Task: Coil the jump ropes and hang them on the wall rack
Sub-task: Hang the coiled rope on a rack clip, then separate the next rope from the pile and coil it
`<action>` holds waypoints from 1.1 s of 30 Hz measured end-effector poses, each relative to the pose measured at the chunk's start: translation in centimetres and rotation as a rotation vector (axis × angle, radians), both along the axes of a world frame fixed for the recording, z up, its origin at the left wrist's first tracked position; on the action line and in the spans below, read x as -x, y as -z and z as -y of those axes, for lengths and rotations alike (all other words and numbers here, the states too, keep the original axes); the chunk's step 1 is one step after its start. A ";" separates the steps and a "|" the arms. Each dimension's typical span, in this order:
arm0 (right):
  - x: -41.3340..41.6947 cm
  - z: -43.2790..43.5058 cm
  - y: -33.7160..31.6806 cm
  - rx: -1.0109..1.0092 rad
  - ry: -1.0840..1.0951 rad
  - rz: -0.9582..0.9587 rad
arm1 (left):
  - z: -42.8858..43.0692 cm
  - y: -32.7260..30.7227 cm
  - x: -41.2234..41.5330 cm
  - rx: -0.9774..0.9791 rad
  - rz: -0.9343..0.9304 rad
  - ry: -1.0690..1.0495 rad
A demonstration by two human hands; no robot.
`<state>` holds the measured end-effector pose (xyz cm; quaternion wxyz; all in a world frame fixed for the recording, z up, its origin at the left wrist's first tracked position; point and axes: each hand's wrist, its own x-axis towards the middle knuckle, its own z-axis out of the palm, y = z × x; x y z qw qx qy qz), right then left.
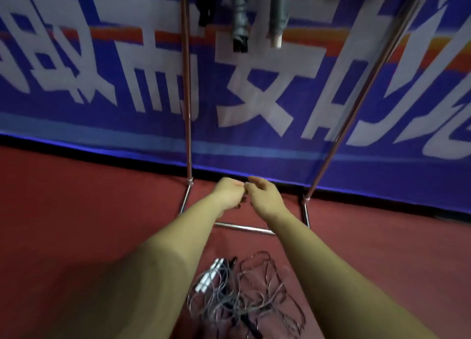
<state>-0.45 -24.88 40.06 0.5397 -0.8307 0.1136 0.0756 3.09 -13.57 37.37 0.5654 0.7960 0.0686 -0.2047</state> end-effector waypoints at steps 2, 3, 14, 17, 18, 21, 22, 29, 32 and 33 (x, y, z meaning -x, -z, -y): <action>2.8 -0.3 5.4 0.102 -0.058 -0.035 | -0.3 5.0 2.5 -0.033 -0.071 0.062; 3.4 -0.3 6.9 0.140 -0.100 -0.043 | -0.5 6.2 3.0 -0.062 -0.088 0.097; 6.9 -0.5 26.4 0.282 -0.298 -0.487 | -3.6 28.1 6.1 -0.554 -0.361 0.428; 5.9 0.3 30.9 0.341 -0.286 -0.562 | -4.6 34.0 5.3 -0.628 -0.412 0.358; 5.7 0.5 31.5 0.351 -0.279 -0.569 | -4.7 34.7 5.1 -0.644 -0.417 0.340; 4.1 0.8 34.5 0.363 -0.263 -0.552 | -4.3 37.3 3.3 -0.728 -0.354 0.290; 3.6 0.8 35.1 0.367 -0.258 -0.534 | -4.1 37.7 2.7 -0.754 -0.305 0.263; -0.1 0.0 39.0 0.383 -0.274 -0.501 | -2.4 41.7 -1.7 -0.737 -0.246 0.336; -1.0 -0.3 41.0 0.393 -0.291 -0.522 | -1.7 43.1 -2.5 -0.765 -0.310 0.398; -1.3 -0.4 41.6 0.397 -0.291 -0.539 | -1.6 43.3 -2.6 -0.773 -0.315 0.382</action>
